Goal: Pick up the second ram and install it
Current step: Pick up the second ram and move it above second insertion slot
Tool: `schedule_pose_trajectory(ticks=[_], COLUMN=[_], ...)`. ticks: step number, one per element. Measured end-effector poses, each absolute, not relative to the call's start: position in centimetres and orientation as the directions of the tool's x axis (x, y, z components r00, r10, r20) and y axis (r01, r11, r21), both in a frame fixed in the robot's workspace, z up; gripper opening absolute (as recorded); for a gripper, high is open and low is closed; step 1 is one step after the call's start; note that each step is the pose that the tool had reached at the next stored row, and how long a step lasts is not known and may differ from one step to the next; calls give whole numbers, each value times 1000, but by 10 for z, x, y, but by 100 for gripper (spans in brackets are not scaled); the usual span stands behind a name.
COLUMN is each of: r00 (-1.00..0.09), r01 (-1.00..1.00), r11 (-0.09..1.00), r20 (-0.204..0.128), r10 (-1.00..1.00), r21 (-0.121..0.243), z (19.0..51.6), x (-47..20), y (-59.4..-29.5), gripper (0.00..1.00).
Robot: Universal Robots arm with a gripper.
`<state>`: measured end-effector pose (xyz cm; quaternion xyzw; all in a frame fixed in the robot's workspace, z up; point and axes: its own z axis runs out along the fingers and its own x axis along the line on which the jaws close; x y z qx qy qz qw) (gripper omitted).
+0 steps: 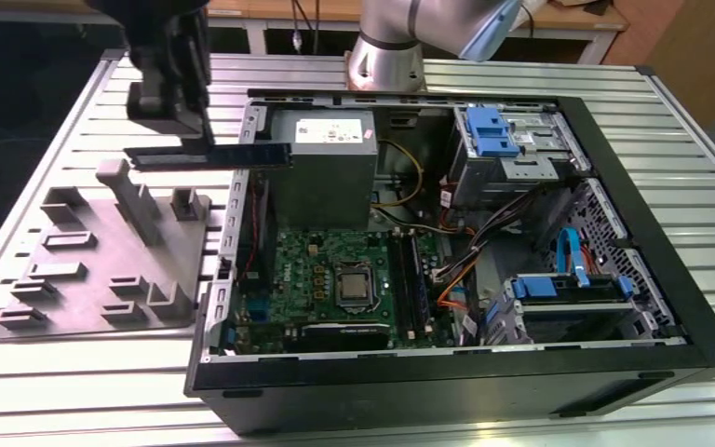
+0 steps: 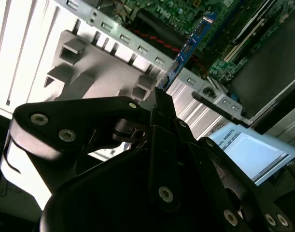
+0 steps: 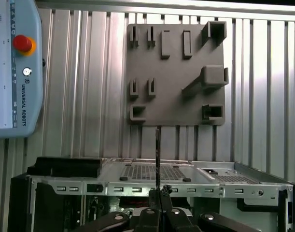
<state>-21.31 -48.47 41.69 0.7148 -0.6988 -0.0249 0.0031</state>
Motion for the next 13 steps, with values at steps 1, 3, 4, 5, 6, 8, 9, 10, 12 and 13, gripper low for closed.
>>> schedule_pose_trajectory(ticks=[1,3,4,5,6,8,9,10,12,13], r00=[22,22,22,22,22,22,22,22,22,22], r01=[-999,-999,-999,-999,-999,-999,-999,-999,-999,-999], r11=[-23,-23,-23,-23,-23,-23,-23,-23,-23,-23], r20=[-31,-31,-31,-31,-31,-31,-31,-31,-31,-31], r10=[-999,-999,-999,-999,-999,-999,-999,-999,-999,-999], r21=[39,39,39,39,39,39,39,39,39,39], z=[417,417,416,416,416,416,416,415,415,415], x=[-209,-201,-197,-193,-189,-182,-178,-174,-167,-163], y=[-485,-485,-485,-485,-485,-485,-485,-485,-485,-485], gripper=[11,11,11,11,11,11,11,11,11,11])
